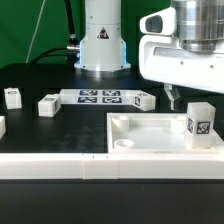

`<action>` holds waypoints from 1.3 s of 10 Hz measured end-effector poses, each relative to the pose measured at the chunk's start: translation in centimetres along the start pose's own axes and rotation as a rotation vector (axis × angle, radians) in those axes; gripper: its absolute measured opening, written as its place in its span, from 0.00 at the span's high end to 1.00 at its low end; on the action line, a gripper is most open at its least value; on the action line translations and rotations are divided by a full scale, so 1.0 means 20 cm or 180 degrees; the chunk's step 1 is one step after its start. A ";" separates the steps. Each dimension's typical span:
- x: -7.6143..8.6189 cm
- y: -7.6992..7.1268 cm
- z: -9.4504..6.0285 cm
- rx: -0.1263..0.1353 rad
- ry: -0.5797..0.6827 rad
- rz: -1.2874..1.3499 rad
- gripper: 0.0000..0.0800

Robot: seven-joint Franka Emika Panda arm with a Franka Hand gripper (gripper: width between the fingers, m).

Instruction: Assemble one leg

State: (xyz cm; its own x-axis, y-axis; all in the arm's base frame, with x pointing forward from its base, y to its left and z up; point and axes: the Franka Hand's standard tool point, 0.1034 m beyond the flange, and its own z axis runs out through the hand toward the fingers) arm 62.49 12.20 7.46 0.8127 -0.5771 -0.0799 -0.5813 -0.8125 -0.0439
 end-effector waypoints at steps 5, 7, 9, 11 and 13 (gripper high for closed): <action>0.01 0.01 0.00 -0.0157 0.0075 -0.1496 0.19; 0.01 0.01 0.00 -0.0172 0.0076 -0.1965 0.19; 0.01 0.01 0.00 -0.0172 0.0075 -0.1976 0.35; 0.01 0.01 0.00 -0.0165 0.0076 -0.1832 0.64; 0.02 0.02 0.00 -0.0155 0.0078 -0.1710 0.64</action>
Offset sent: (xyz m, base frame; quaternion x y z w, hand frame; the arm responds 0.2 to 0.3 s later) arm 0.0039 -0.0005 -0.0013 -0.0156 -0.0038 -0.2624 0.9648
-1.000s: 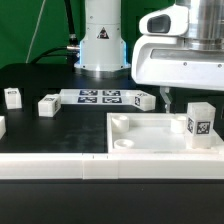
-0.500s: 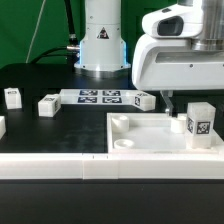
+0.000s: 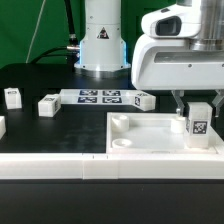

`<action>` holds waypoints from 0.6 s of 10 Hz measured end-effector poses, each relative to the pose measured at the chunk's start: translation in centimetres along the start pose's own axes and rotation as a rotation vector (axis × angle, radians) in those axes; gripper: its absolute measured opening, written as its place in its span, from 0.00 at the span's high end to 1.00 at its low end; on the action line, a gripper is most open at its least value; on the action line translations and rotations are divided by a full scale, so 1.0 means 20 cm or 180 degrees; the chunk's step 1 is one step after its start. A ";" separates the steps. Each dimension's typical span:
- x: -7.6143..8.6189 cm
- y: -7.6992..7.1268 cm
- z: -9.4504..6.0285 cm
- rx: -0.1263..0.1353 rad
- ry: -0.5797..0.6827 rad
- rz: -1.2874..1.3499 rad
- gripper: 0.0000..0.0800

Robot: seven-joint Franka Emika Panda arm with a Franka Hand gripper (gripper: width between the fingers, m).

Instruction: Assemble one leg

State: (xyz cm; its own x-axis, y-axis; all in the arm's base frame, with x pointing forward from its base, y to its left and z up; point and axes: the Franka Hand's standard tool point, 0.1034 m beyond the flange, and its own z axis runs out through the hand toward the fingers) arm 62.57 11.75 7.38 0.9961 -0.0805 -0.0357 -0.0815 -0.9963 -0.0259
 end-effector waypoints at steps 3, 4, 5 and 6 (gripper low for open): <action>0.01 0.00 0.00 0.0039 0.0104 0.1000 0.64; 0.01 0.02 0.00 0.0046 0.0151 0.1294 0.64; 0.01 0.05 0.00 0.0020 0.0174 0.1609 0.63; 0.01 0.08 0.00 0.0008 0.0213 0.1838 0.63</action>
Offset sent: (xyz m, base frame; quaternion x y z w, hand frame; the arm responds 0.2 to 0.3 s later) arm -0.0092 0.0003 0.0007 0.0369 0.0376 0.2449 0.9681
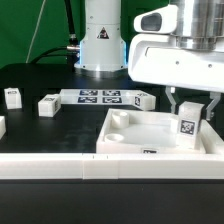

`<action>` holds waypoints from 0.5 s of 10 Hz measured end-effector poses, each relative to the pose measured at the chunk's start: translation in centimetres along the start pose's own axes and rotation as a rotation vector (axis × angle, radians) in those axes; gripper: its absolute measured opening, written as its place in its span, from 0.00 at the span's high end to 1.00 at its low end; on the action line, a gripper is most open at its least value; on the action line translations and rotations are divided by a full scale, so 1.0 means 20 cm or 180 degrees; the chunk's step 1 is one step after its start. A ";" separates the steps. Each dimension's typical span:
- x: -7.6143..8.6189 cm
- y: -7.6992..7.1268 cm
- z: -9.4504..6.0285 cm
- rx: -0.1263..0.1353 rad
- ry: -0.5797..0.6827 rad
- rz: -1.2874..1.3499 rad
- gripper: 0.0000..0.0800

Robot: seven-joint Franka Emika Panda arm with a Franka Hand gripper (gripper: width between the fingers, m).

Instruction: Assemble one leg

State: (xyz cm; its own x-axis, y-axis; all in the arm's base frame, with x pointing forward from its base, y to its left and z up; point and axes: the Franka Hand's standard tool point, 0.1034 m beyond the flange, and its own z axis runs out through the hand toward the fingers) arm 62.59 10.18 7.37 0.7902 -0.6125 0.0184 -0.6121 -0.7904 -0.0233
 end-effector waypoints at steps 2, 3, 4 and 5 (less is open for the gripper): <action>0.01 0.05 0.00 -0.0025 0.0095 0.0670 0.62; 0.02 0.09 0.00 -0.0074 0.0103 0.0828 0.62; 0.03 0.11 0.00 -0.0115 0.0079 0.0953 0.62; 0.03 0.11 0.00 -0.0120 0.0083 0.0979 0.61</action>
Offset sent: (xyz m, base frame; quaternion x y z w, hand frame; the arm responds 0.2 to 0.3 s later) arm 0.0037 0.0006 0.0008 -0.0145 -0.0339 0.1906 0.9810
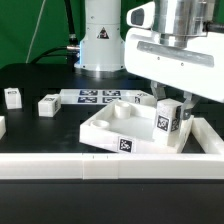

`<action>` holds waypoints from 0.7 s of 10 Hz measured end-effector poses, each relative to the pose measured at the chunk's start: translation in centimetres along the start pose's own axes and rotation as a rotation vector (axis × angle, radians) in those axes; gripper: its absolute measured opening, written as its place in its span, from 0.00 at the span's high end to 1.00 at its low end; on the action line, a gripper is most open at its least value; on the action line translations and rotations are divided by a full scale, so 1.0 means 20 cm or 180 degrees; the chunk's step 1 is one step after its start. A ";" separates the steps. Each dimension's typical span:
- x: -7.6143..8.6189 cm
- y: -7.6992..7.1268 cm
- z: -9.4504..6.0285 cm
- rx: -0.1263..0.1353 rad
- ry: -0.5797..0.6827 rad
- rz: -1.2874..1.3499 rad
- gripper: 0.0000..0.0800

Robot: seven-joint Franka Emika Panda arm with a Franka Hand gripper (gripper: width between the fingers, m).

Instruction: Assemble one leg

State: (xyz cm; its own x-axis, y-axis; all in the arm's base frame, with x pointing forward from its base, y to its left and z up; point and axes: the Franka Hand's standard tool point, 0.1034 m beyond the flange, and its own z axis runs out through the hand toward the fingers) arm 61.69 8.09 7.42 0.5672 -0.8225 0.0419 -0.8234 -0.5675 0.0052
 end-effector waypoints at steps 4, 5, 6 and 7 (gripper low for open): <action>0.00 0.00 0.00 -0.0002 -0.0003 -0.0015 0.23; 0.00 0.00 0.00 -0.0002 -0.0003 -0.0015 0.20; 0.00 0.00 0.01 -0.0002 -0.0003 -0.0015 0.19; 0.00 0.00 0.01 -0.0003 -0.0003 -0.0015 0.19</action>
Offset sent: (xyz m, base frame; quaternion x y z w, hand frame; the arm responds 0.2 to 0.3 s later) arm 0.0000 0.0000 0.0000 0.0000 0.0000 0.0000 1.0000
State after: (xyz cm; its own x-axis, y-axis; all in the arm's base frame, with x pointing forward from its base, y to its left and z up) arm 61.64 8.16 7.31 0.5711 -0.8198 0.0408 -0.8207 -0.5714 0.0063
